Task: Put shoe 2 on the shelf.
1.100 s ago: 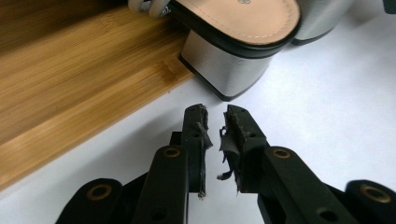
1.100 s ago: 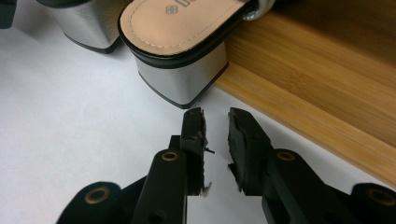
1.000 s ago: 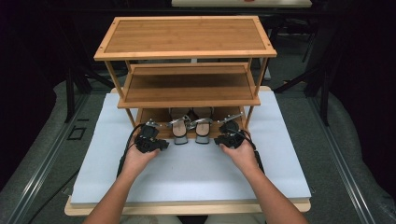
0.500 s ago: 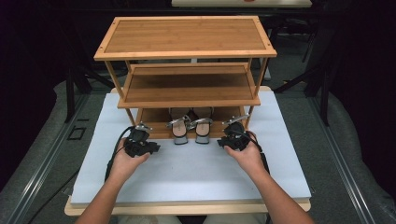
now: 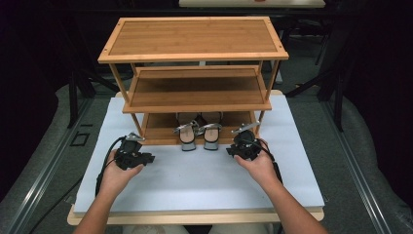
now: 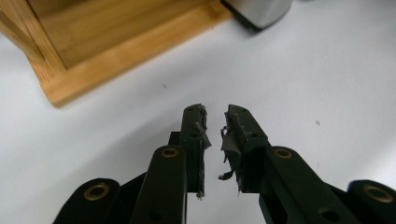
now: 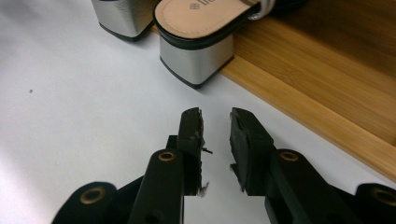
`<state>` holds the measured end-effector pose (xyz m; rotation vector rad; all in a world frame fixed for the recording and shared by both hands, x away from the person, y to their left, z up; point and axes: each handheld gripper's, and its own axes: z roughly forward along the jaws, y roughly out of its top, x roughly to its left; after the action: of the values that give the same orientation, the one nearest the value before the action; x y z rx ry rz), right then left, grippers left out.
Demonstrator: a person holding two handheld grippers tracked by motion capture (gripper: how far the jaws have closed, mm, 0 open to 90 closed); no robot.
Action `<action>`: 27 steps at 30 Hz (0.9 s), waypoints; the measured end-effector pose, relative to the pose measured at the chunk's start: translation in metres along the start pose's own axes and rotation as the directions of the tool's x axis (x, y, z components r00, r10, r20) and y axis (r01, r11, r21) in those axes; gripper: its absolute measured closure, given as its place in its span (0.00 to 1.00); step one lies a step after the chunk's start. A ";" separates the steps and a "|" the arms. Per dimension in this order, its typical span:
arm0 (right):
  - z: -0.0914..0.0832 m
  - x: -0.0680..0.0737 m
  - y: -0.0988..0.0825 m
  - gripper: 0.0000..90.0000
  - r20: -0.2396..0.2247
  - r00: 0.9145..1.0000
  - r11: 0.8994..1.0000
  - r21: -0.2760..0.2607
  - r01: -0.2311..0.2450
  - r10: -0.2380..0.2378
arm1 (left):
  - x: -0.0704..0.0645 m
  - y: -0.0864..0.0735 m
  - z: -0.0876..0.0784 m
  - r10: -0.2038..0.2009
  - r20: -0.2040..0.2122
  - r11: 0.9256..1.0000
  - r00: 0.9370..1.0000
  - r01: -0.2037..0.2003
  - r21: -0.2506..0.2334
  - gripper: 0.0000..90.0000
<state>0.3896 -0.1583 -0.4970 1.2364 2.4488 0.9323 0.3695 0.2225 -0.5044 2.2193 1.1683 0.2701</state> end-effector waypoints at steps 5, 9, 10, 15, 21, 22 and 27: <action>-0.010 -0.002 -0.007 0.81 0.026 1.000 1.000 0.021 -0.003 0.003 | 0.000 -0.005 -0.005 -0.001 -0.003 1.000 1.000 0.001 0.000 0.85; -0.020 -0.001 -0.021 0.81 0.037 0.999 1.000 0.031 0.003 -0.004 | 0.000 -0.010 -0.010 -0.001 -0.005 1.000 1.000 0.001 0.003 0.85; -0.021 -0.003 -0.024 0.81 -0.004 1.000 1.000 0.024 0.002 -0.002 | -0.001 -0.012 -0.011 -0.003 -0.006 1.000 1.000 0.003 0.003 0.85; -0.033 -0.008 -0.049 0.80 -0.091 0.995 0.999 -0.003 -0.036 0.035 | -0.003 -0.021 -0.018 -0.002 0.007 1.000 1.000 0.002 0.001 0.84; -0.050 -0.012 -0.075 0.77 0.028 0.997 0.998 0.011 -0.066 0.066 | -0.002 -0.039 -0.028 -0.002 0.000 1.000 1.000 0.002 0.015 0.82; -0.055 -0.014 -0.080 0.78 0.047 0.996 0.997 0.006 -0.078 0.078 | -0.002 -0.041 -0.029 -0.006 -0.001 1.000 1.000 0.006 0.013 0.82; -0.066 -0.020 -0.095 0.78 0.056 0.992 0.993 -0.017 -0.115 0.116 | 0.003 -0.051 -0.034 -0.024 -0.004 1.000 1.000 0.024 0.009 0.82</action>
<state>0.3103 -0.2437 -0.5087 1.3932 2.3448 0.9274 0.3216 0.2611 -0.5084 2.2121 1.1996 0.2599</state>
